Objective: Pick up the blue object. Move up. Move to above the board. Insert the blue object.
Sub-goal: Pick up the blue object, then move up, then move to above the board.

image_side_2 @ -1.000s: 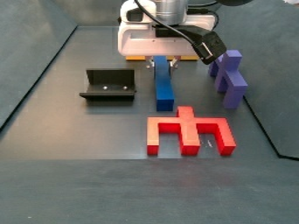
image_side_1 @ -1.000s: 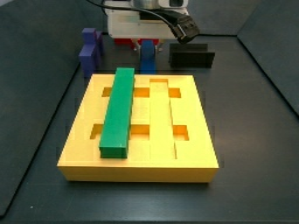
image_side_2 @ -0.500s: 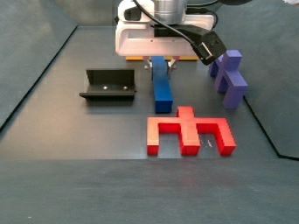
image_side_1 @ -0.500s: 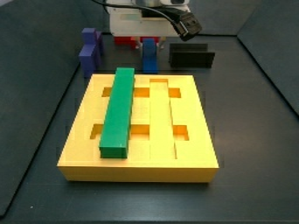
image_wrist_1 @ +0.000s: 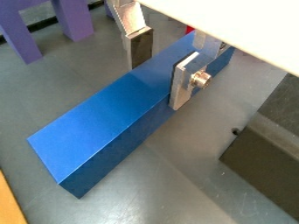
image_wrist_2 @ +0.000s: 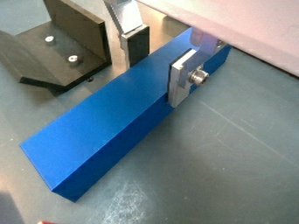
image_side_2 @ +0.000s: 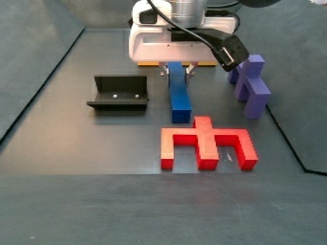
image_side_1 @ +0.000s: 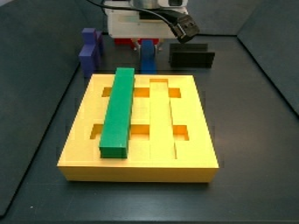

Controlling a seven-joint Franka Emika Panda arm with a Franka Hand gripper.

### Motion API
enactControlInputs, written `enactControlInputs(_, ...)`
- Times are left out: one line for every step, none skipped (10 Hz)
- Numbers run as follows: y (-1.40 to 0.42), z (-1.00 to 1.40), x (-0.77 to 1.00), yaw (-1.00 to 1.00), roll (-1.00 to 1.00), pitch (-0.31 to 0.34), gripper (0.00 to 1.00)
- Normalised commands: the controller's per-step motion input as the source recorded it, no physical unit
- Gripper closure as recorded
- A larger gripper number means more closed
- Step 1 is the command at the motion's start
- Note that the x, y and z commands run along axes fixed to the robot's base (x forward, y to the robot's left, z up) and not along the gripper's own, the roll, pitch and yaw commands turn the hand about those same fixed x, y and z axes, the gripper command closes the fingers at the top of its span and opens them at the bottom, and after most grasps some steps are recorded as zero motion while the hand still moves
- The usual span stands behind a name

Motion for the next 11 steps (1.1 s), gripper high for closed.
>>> enactControlInputs(0.00,0.00,0.00,0.00,0.00,0.000,1.00)
enactControlInputs(0.00,0.00,0.00,0.00,0.00,0.000,1.00)
enactControlInputs(0.00,0.00,0.00,0.00,0.00,0.000,1.00)
enactControlInputs(0.00,0.00,0.00,0.00,0.00,0.000,1.00)
enactControlInputs(0.00,0.00,0.00,0.00,0.00,0.000,1.00)
enactControlInputs(0.00,0.83,0.00,0.00,0.00,0.000,1.00)
enactControlInputs(0.04,0.83,-0.02,-0.03,0.00,0.015,1.00)
enactControlInputs(0.04,0.56,-0.08,-0.03,0.00,0.051,1.00)
enactControlInputs(0.03,0.35,-0.06,-0.03,0.00,0.031,1.00)
enactControlInputs(0.00,1.40,0.00,0.00,0.00,0.000,1.00)
enactControlInputs(-0.01,1.40,-0.01,0.01,0.00,0.019,1.00)
